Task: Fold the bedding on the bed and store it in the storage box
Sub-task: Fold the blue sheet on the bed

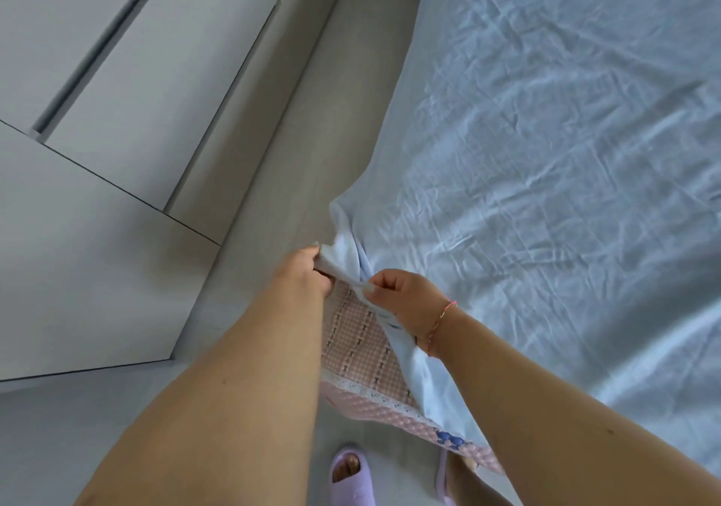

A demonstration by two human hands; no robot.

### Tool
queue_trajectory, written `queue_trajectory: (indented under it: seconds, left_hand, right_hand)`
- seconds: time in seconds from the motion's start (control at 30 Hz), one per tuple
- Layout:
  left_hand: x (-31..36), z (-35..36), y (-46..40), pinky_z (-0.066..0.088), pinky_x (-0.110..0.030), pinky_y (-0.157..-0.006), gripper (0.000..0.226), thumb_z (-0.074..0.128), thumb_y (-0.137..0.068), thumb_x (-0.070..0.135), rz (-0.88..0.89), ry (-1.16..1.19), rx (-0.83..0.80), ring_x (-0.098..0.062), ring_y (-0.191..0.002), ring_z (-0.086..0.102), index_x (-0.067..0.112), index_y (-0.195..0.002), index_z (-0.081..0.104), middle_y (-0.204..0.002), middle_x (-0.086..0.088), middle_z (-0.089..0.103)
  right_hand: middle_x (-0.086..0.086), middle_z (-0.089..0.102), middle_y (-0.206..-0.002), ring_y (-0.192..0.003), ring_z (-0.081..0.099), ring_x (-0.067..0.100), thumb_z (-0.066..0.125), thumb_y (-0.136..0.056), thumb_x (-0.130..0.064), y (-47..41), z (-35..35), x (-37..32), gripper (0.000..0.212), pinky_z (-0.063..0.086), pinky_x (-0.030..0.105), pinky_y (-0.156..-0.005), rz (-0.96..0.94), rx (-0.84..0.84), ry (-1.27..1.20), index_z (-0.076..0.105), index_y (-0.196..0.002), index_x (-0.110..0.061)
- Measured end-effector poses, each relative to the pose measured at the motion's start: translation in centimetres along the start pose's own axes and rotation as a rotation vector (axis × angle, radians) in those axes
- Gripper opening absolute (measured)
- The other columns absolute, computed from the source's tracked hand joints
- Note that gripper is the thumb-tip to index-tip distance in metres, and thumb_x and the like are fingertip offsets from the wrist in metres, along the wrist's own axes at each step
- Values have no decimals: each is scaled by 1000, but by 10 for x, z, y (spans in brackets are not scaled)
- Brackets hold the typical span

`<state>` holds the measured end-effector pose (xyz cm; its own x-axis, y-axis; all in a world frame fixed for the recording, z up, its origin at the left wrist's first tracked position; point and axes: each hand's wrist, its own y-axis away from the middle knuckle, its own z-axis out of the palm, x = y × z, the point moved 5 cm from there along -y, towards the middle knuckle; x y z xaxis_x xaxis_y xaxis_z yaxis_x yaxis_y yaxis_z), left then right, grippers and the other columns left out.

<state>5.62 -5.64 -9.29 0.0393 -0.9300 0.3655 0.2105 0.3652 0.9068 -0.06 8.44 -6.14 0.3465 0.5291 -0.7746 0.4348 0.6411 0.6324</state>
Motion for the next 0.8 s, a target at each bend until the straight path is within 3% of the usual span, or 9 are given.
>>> queue_trajectory:
  seconds: [0.07, 0.13, 0.2, 0.27, 0.3, 0.37, 0.5, 0.6, 0.8]
  left_hand:
    - [13, 11, 10, 39, -37, -103, 28, 43, -102, 13, 60, -26, 1, -24, -122, 55, 6, -77, 53, -116, -12, 69]
    - [39, 17, 22, 42, -35, -101, 28, 45, -102, 17, 168, -45, 40, -19, -98, 63, 11, -75, 51, -96, -6, 75]
    - [73, 13, 30, 53, -33, -88, 22, 47, -101, 29, 317, -113, 106, -15, -93, 65, 12, -90, 57, -106, -2, 72]
    - [97, 5, 44, 55, -30, -66, 34, 53, -96, 44, 449, -233, 221, -17, -91, 66, 15, -114, 59, -111, -1, 68]
    - [103, 5, 55, 53, -29, -65, 37, 56, -94, 45, 527, -312, 268, -18, -90, 66, 17, -119, 58, -110, 0, 67]
    - [97, 19, 76, 53, -31, -72, 29, 58, -95, 36, 647, -429, 213, -22, -95, 65, 17, -117, 59, -102, 1, 65]
    - [55, 73, 106, 55, -41, -88, 15, 64, -90, 32, 752, -703, -33, -27, -94, 67, 19, -85, 65, -90, -3, 69]
    - [15, 106, 123, 48, -23, -68, 21, 64, -91, 28, 819, -903, -50, -19, -71, 57, 17, -74, 58, -75, -1, 61]
    - [-51, 138, 150, 51, -38, -68, 13, 70, -80, 18, 751, -1001, -189, -18, -66, 58, 8, -82, 61, -73, -3, 64]
  right_hand:
    - [-5, 50, -59, -55, 44, 9, 65, -87, -21, 4, 2, -2, 16, 40, 22, -55, -25, -67, 73, 63, -72, -23]
    - [-4, 58, -65, -57, 51, 7, 60, -90, -17, 10, 11, -4, 7, 43, 18, -55, -14, -209, 118, 66, -91, -19]
    - [-2, 63, -83, -72, 57, 8, 58, -92, -21, 14, 12, 1, 18, 46, 17, -66, 27, -287, 210, 66, -108, -19]
    - [-5, 58, -99, -91, 55, 11, 54, -94, -34, 14, -1, 7, 19, 46, 25, -83, 68, -253, 347, 62, -110, -26]
    - [-5, 55, -102, -96, 53, 13, 52, -95, -36, 16, -10, 9, 17, 45, 29, -90, 91, -239, 384, 58, -108, -28]
    - [-3, 57, -96, -88, 55, 13, 46, -99, -32, 22, -29, 8, 17, 47, 30, -83, 188, -207, 247, 56, -108, -22]
    - [3, 57, -76, -67, 54, 14, 43, -100, -30, 34, -76, -20, 24, 43, 26, -65, 203, 2, -184, 58, -88, -15]
    - [6, 60, -75, -66, 58, 18, 42, -100, -32, 39, -110, -47, 29, 45, 27, -65, 144, 110, -311, 58, -86, -13]
    - [8, 61, -75, -66, 58, 20, 40, -101, -34, 67, -165, -77, 32, 47, 29, -64, 40, 215, -429, 59, -89, -11]
